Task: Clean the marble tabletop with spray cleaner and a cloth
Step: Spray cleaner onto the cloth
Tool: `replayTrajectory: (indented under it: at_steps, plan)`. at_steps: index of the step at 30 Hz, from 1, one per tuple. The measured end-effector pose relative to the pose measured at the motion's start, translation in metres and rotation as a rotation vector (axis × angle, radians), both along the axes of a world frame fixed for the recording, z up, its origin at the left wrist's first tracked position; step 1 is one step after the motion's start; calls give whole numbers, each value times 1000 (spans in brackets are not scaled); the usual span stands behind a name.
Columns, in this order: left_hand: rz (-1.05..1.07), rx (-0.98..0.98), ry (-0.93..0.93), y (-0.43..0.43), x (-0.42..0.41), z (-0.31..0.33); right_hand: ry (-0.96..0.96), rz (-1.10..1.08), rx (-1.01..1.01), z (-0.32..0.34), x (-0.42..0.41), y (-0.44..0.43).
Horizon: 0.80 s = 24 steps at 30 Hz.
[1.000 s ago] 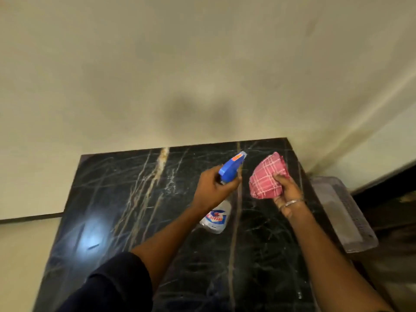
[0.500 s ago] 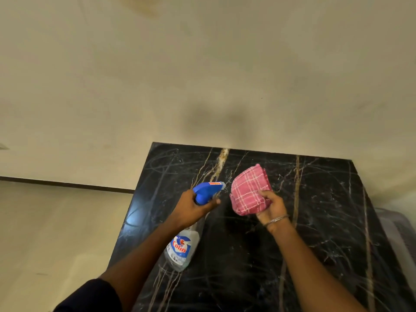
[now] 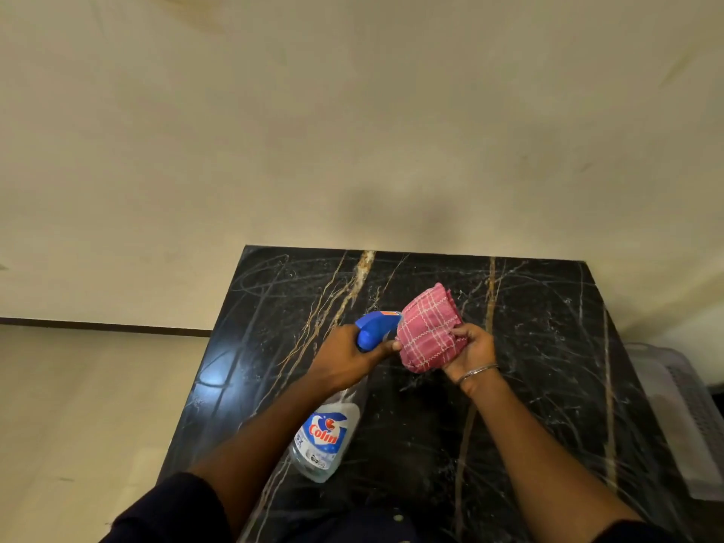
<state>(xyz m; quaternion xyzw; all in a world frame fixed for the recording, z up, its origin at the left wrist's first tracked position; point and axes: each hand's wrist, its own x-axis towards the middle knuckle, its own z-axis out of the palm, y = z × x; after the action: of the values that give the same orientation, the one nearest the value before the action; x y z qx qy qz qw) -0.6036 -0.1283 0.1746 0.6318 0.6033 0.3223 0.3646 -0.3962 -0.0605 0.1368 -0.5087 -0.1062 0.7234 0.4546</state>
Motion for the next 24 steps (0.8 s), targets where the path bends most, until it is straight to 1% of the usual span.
replayTrajectory:
  at_steps: [2,6,9,13,17,21,24]
  plan:
    - [24,-5,9,5,4,0,-1,2,-7,0,3,-1]
    - [98,-55,88,13,2,-5,4,-4,-20,0,7,1]
    - [88,-67,150,10,-2,-9,9,10,-11,0,12,3]
    - [32,-105,143,2,-2,-11,-5,9,-6,1,15,5]
    - [-15,-77,159,-2,6,-14,-18,14,-3,2,15,3]
    - [-24,-79,85,2,22,-10,-19,25,-19,1,17,-2]
    - [-4,-83,115,8,32,-6,-7,31,-19,-2,21,-5]
